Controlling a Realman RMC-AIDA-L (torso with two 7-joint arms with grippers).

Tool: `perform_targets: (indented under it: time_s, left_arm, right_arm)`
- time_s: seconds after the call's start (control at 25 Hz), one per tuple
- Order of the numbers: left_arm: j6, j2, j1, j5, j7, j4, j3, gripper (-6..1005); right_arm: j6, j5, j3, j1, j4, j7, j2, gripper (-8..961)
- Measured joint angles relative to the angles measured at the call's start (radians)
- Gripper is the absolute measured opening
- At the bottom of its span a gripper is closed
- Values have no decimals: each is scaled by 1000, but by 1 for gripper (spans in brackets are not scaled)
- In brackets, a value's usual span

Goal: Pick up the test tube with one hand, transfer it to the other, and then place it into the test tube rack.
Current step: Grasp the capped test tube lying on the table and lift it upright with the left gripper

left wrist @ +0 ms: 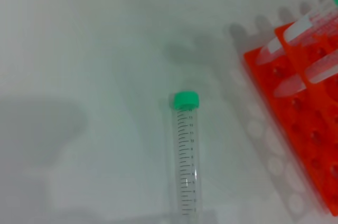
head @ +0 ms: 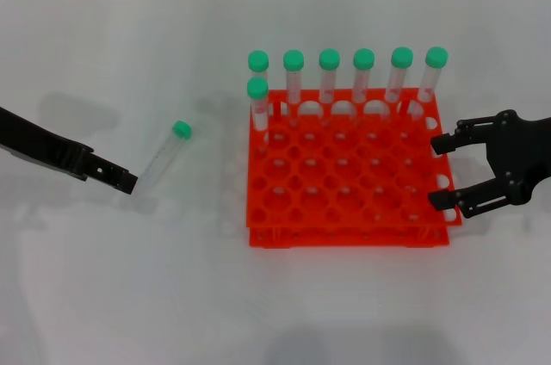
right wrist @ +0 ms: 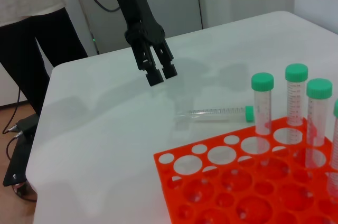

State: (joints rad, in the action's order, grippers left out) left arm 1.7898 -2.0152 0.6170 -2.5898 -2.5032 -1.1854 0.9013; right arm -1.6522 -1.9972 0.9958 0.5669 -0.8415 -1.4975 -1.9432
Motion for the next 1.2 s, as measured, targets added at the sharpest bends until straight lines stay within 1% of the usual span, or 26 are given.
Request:
perform_targets:
  time_s: [0.08, 0.16, 0.48, 0.72, 0.92, 0.96, 1.0, 1.2]
  left_arm:
    - [-15, -7, 6, -17, 0, 9, 5, 846]
    - [-36, -9, 8, -32, 0, 12, 12, 842]
    - [-129, -7, 31, -66, 6, 109, 44, 812]
    - [-184, -10, 45, -76, 6, 142, 69, 789]
    - [-225, -10, 82, -80, 6, 217, 82, 769]
    - [-225, -10, 82, -80, 6, 217, 82, 766]
    - [-243, -11, 97, -88, 7, 246, 88, 762]
    - [-265, -16, 120, -112, 3, 284, 97, 743]
  right_arm:
    - [0, 0, 1, 0, 0, 0, -1, 850]
    - [-1, 0, 9, 1, -1, -3, -3, 850]
    - [-1, 0, 16, 4, -1, -6, -5, 850]
    - [3, 0, 24, 5, -1, -7, -12, 851]
    - [5, 0, 26, 6, -1, -7, -16, 851]
    - [5, 0, 27, 6, -1, -7, -17, 851]
    - [5, 0, 27, 7, -1, -7, -17, 851]
    - [5, 0, 28, 7, -1, -7, -18, 851]
